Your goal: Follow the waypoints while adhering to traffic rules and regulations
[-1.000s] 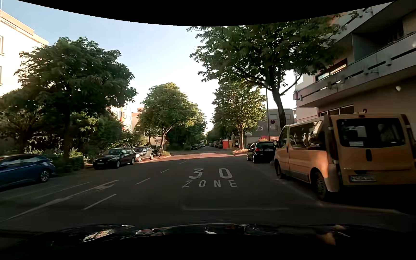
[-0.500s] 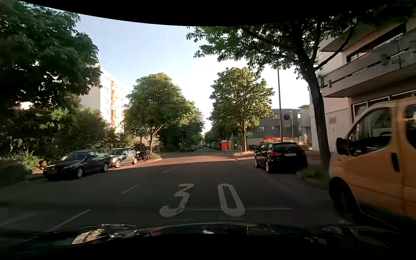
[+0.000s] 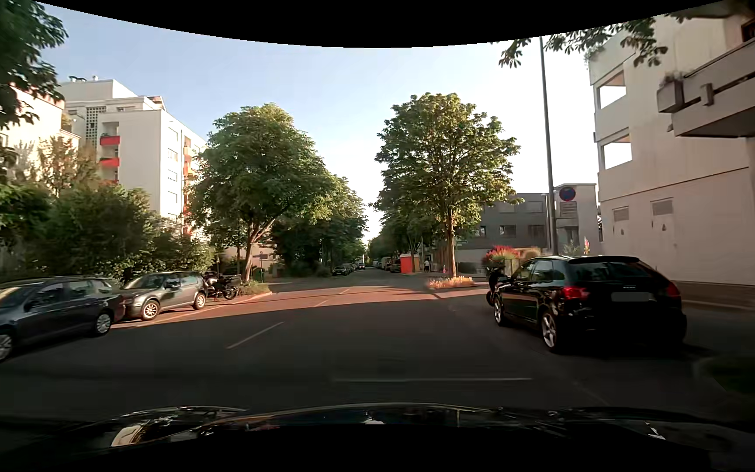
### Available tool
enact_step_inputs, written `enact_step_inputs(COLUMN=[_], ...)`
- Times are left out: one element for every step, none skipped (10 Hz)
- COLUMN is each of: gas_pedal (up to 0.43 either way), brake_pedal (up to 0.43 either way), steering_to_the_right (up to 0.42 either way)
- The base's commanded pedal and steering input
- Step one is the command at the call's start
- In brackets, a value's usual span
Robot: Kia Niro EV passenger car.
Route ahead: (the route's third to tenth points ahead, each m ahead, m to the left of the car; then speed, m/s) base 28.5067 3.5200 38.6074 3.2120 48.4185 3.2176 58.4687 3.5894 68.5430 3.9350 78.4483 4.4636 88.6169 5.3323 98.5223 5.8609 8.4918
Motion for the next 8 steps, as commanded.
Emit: enact_step_inputs(gas_pedal=[0.000,0.000,0.000,0.000,0.000,0.000,0.000,0.000], brake_pedal=[0.000,0.000,0.000,0.000,0.000,0.000,0.006,0.049], steering_to_the_right=[0.002,0.002,0.001,0.000,0.000,0.000,0.000,-0.004])
